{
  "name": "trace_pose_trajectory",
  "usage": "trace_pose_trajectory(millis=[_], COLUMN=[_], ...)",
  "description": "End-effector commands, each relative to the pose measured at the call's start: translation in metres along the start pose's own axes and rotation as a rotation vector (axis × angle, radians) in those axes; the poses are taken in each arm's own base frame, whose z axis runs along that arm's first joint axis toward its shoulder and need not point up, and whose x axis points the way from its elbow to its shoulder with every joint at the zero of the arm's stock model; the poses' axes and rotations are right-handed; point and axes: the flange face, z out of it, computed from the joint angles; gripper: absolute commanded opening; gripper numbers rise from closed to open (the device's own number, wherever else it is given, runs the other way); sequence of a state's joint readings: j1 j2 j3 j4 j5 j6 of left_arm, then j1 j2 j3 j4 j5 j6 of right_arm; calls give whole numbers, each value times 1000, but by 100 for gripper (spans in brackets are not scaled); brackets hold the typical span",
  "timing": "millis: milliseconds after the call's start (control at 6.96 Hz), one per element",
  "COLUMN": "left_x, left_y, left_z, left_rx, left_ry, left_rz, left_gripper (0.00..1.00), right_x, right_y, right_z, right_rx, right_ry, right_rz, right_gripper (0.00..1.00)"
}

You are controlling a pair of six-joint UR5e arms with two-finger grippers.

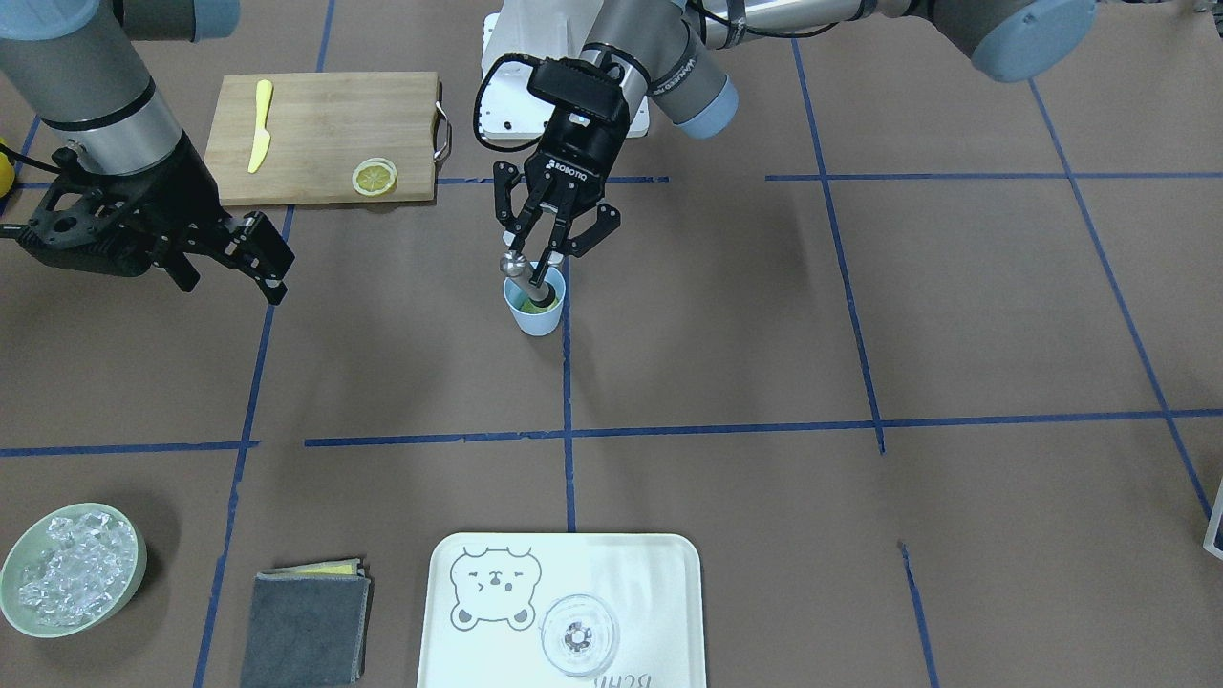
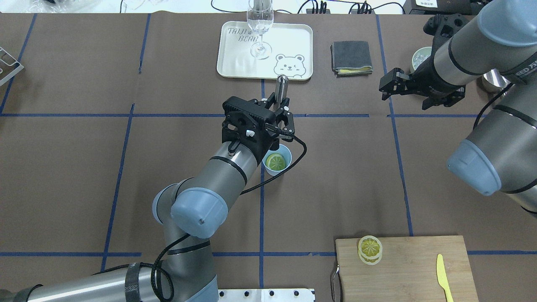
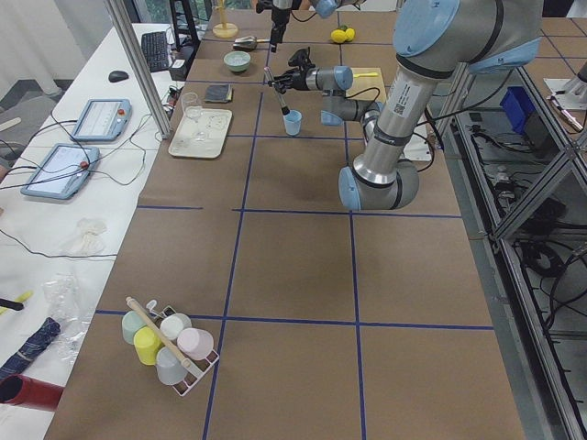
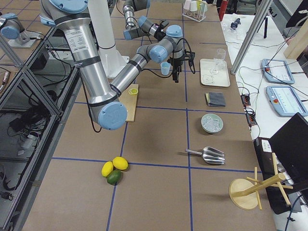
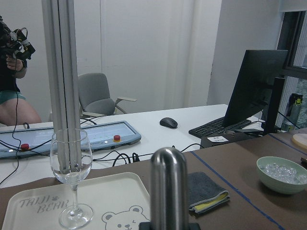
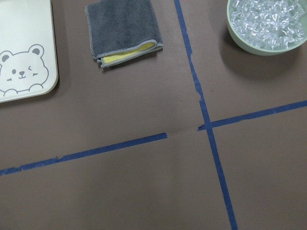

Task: Squeeze lemon into cup
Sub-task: 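Press the muddler down onto the lemon in the cup with the left gripper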

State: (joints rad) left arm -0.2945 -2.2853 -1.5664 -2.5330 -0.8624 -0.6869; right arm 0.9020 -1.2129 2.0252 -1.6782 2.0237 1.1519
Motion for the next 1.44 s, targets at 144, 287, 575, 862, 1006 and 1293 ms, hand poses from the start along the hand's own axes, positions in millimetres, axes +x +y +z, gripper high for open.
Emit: trace_pose_trajectory(millis=[144,287,575,862,1006,1293], left_x=[14,15,15,13,13,10], left_y=[23,30,38,44,47,52], left_z=[2,6,13,15,16,17], left_rx=[-33,-42,-50,-58,-62,-69], left_ry=[6,1,-6,-12,-13,-19], left_rz=[15,24,36,47,50,60], left_gripper=[0,0,0,0,0,0], right_x=[2,2,3,3,3,3], right_y=[1,1,0,0,1,1], right_z=[1,1,1,1,2,2], right_rx=[-3,-3,-2,-3,-3,-3], right_ry=[3,3,4,5,4,4], right_rz=[2,2,4,4,1,1], right_gripper=[100,100,100,100,100,100])
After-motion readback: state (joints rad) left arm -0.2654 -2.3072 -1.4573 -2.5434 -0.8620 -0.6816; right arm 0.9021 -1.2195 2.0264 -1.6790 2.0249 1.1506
